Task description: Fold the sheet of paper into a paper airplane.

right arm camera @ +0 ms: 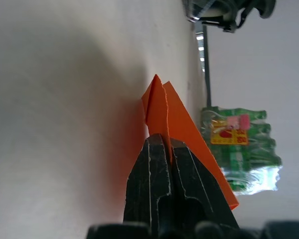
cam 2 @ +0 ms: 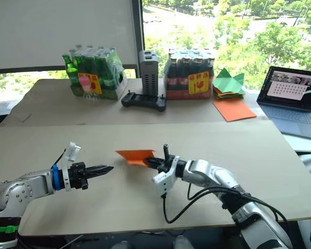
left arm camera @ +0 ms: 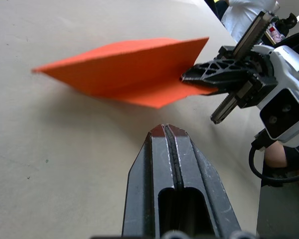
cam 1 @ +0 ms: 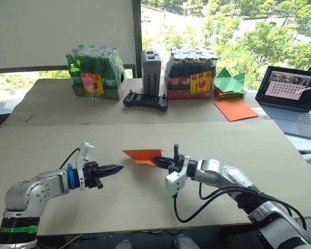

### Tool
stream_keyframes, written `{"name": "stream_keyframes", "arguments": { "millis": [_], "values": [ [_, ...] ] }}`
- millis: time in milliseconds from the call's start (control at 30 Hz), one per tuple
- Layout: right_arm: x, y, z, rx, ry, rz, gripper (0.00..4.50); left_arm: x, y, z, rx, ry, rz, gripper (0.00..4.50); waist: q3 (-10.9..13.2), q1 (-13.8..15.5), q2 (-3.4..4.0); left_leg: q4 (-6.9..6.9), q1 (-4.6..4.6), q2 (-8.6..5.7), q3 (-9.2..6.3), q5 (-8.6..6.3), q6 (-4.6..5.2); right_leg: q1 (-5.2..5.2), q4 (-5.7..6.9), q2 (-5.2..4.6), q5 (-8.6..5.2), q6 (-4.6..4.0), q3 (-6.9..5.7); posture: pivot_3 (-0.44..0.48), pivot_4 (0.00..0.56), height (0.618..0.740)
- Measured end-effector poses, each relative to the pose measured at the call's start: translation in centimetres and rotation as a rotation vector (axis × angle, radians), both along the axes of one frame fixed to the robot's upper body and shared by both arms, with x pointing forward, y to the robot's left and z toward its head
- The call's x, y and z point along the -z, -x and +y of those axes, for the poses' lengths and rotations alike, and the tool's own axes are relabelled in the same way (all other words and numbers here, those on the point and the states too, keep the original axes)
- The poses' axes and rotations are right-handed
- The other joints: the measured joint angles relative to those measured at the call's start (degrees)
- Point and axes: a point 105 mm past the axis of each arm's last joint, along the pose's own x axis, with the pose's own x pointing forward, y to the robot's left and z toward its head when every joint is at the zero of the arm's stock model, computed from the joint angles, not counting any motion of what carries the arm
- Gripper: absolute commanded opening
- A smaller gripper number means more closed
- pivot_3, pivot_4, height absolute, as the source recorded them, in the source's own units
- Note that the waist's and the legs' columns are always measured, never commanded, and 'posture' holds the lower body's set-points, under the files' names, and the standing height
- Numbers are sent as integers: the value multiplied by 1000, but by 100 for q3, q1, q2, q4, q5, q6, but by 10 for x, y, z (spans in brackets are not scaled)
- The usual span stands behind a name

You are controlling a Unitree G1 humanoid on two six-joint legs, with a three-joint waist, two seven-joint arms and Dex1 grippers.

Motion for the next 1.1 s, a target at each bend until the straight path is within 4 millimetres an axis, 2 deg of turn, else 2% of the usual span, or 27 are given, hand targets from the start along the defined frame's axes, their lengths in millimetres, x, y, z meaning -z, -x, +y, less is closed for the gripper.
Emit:
{"name": "stream_keyframes", "arguments": {
  "millis": [100,200,367,467,600,733,767,967,1100],
  "values": [
    [6,4,0,-20,15,50,918,-1,0,0,0,0,-3,0,-1,-1,-1,1,7,0,-2,0,0,10,0,0,0,0,-1,0,150,740],
    [13,9,2,-30,8,149,2017,-1,-1,0,-1,0,-2,0,0,-1,-1,3,6,1,-3,0,0,10,1,0,0,0,-1,0,150,740],
    [9,13,5,-13,-92,325,3655,0,-1,0,-8,-4,-2,0,0,-4,-1,5,6,1,-5,0,0,10,4,-1,0,0,-2,0,150,740],
    [-5,16,6,-1,-203,453,3655,0,-2,0,-10,-4,-2,0,0,2,-1,7,5,2,-7,0,1,10,4,0,0,0,-3,0,150,740],
    [-35,14,10,1,-380,597,3655,1,-2,-2,-7,-1,-3,0,0,4,-1,8,7,2,-8,0,1,10,9,0,1,-1,-3,0,150,740],
    [-65,0,7,49,-577,725,2531,2,-3,-9,13,-5,-7,0,0,30,-1,10,5,1,-8,0,1,10,10,0,1,-1,-4,0,150,740],
    [-70,-2,7,54,-603,742,2120,2,-4,-10,17,-10,-13,0,-1,30,-1,10,5,1,-8,0,1,9,10,0,1,-1,-4,0,150,740],
    [-74,-12,1,124,-674,834,25,-4,-10,-17,35,-24,-55,0,-1,28,-1,10,4,1,-6,0,1,7,10,1,1,-1,-4,0,150,740],
    [-71,-15,0,158,-683,865,25,-1,-12,-27,66,-34,-62,0,-1,27,-1,10,3,0,-5,0,1,7,9,1,1,0,-4,0,150,740]
  ]
}}
